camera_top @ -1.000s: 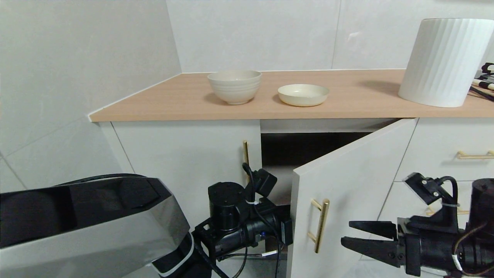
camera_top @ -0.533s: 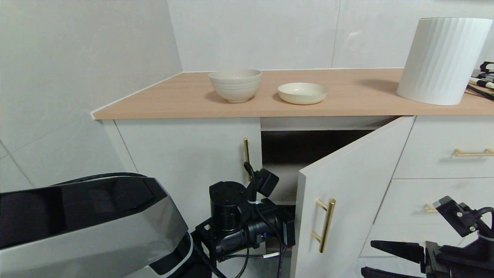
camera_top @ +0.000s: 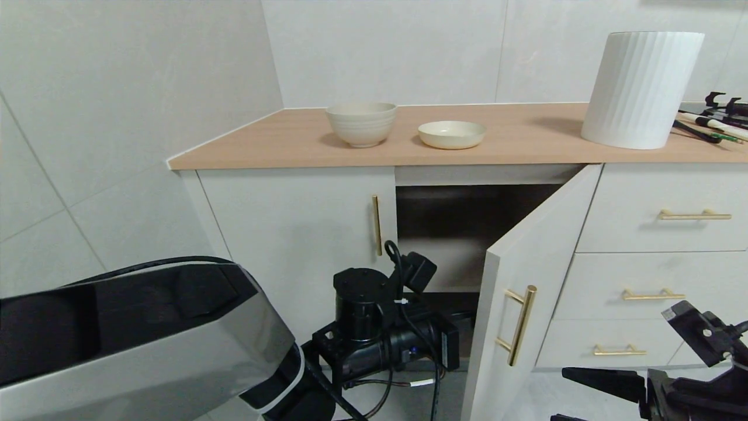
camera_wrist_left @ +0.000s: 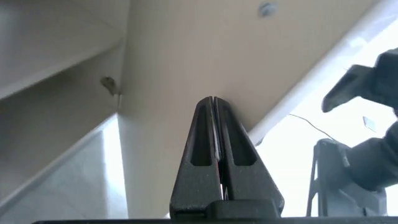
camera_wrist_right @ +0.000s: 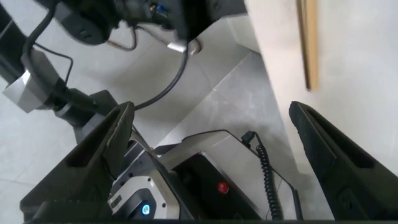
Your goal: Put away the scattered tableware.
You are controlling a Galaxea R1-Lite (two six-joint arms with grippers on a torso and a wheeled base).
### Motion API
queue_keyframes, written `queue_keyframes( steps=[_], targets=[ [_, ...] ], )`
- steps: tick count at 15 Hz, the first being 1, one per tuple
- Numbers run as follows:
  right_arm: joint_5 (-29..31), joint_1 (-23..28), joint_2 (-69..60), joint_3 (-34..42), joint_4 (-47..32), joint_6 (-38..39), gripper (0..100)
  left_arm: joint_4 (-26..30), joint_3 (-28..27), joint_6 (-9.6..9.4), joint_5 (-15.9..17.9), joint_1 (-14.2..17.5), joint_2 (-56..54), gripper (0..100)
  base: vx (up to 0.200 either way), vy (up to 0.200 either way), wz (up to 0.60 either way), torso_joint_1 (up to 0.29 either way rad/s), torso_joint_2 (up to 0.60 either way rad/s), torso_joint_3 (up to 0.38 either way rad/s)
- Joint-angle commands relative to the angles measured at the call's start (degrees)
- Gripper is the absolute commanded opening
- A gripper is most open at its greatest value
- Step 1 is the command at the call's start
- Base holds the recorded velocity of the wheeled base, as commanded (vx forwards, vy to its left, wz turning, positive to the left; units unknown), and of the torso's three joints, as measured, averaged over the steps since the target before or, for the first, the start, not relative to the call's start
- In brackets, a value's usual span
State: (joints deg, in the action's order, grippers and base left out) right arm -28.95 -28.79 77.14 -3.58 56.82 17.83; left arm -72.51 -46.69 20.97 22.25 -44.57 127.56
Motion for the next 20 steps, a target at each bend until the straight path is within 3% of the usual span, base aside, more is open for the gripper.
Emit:
queue_keyframes(
  steps=[1, 5, 7, 16, 19, 20],
  targets=[
    [-0.05, -0.12, 0.11, 0.07, 0.04, 0.01, 100, 1.05, -1.65, 0.04, -0.1, 0.1, 0.85, 0, 0.0, 0.0, 0.0, 0.0, 0.0, 0.0],
    [-0.05, -0.12, 0.11, 0.16, 0.04, 0.01, 100, 9.05, -8.24, 0.13, -0.1, 0.27, 0.93, 0, -0.15, 0.0, 0.0, 0.004, 0.0, -0.002],
    [-0.05, -0.12, 0.11, 0.16, 0.04, 0.01, 100, 10.37, -11.05, 0.13, -0.28, 0.27, 2.16, 0, -0.2, 0.0, 0.0, 0.007, 0.0, -0.002],
    [0.04, -2.58, -0.06, 0.24, 0.04, 0.09, 100, 17.58, -18.79, 0.04, -0.01, 0.27, 4.19, 0, 0.0, 0.0, 0.0, 0.0, 0.0, 0.0],
    [0.04, -4.6, -1.91, 0.51, 0.04, 0.36, 100, 20.83, -21.86, 0.04, -0.01, -1.66, 2.43, 0, 0.0, 0.0, 0.0, 0.0, 0.0, 0.0],
    [-0.14, -6.36, -4.81, 0.95, 0.04, 0.45, 100, 25.31, -23.18, -0.14, -0.01, -4.91, -0.38, 0, 0.0, 0.0, 0.0, 0.0, 0.0, 0.0]
  ],
)
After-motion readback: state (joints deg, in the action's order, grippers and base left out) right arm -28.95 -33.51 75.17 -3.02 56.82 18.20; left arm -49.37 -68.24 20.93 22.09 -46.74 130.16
